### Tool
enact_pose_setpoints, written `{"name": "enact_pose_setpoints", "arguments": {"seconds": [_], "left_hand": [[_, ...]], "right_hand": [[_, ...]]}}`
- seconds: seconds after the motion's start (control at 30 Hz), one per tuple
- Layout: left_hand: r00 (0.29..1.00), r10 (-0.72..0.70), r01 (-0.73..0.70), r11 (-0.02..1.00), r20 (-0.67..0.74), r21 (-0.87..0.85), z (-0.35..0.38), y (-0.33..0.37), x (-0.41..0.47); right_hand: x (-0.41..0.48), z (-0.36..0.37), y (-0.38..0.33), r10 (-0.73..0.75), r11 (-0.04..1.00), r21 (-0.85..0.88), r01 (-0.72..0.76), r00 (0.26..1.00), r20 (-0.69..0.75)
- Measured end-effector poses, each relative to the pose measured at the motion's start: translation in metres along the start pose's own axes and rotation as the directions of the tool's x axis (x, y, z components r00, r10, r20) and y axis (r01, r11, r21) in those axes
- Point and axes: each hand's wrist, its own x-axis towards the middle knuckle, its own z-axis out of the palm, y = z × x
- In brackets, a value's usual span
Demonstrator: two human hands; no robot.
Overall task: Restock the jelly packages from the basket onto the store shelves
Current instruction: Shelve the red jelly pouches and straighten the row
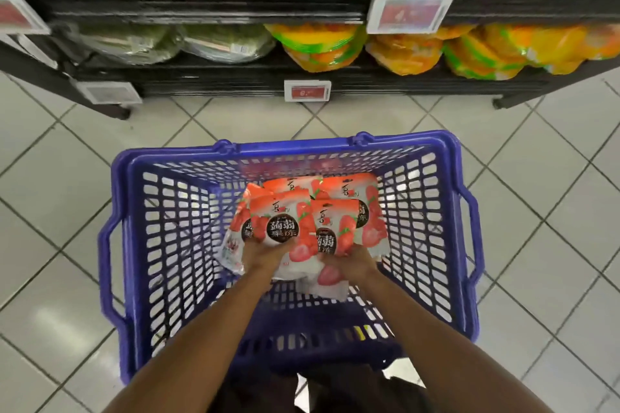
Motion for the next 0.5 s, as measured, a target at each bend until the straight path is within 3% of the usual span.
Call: {"name": "enact_pose_setpoints", "arguments": {"seconds": [0.13,0.33,0.5], "left_hand": [[0.998,-0.013,0.026,0.98,0.067,-0.197,-0.038,0.021,-0.048],[0.952,0.281,-0.235,0.924,0.119,-0.3,-0.116,0.084,-0.173],[0.888,0.437,-0.374,0.868,0.145,-0.327,-0.179,0.145,-0.302]], "right_hand": [[-0.054,-0.017,-0.021,-0.046,0.951,0.308,0.035,0.999,0.029],[-0.183,-0.07,-0.073,-0.109,0.719,0.691,0.08,0.994,-0.002],[-0.319,-0.13,-0.122,-0.256,0.526,0.83,0.186,0.965,-0.055]]}}
